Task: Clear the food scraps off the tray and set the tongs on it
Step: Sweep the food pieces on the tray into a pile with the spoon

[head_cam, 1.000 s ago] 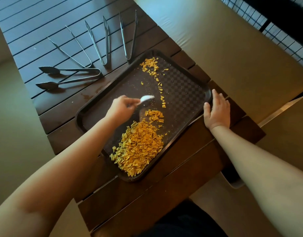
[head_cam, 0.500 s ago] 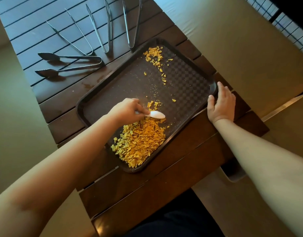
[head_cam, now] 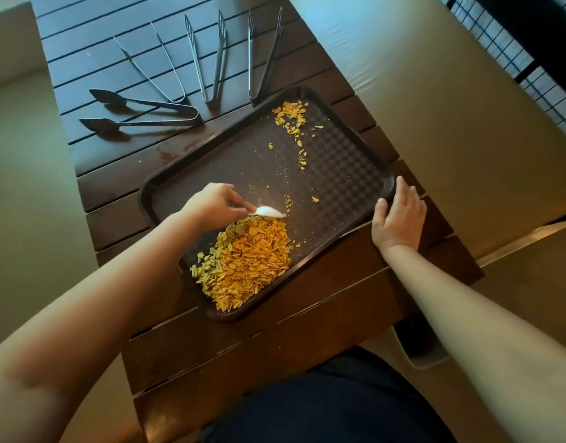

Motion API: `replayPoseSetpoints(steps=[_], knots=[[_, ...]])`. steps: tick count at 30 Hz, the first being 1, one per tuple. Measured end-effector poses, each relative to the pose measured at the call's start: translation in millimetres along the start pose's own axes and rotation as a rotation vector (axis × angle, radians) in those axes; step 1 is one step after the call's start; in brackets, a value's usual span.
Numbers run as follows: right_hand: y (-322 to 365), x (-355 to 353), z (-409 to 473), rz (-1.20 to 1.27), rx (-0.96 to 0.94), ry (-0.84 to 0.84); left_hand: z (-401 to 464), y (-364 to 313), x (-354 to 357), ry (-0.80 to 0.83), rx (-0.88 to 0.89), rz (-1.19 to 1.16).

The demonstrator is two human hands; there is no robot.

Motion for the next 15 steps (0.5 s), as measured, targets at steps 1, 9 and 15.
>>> replayPoseSetpoints(steps=[1, 9, 15], knots=[[0, 0, 0, -0.004, -0.003, 0.008, -7, 1, 3, 0.023, 0.001, 0.038], [2, -5, 9, -0.073, -0.002, 0.035, -8, -47, -8, -0.276, 0.113, -0.089], [4, -9, 22, -0.134, -0.026, 0.079, 22, -73, 16, -0.163, 0.042, -0.072]])
Point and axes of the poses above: each hand's wrist, its own z-axis towards the middle knuckle, its own x-axis out of the palm, y = z × x, the point moved 5 cm from there along z, towards the middle knuckle, and after that the axes turned 1 degree about -z, right-handed, at the moved point
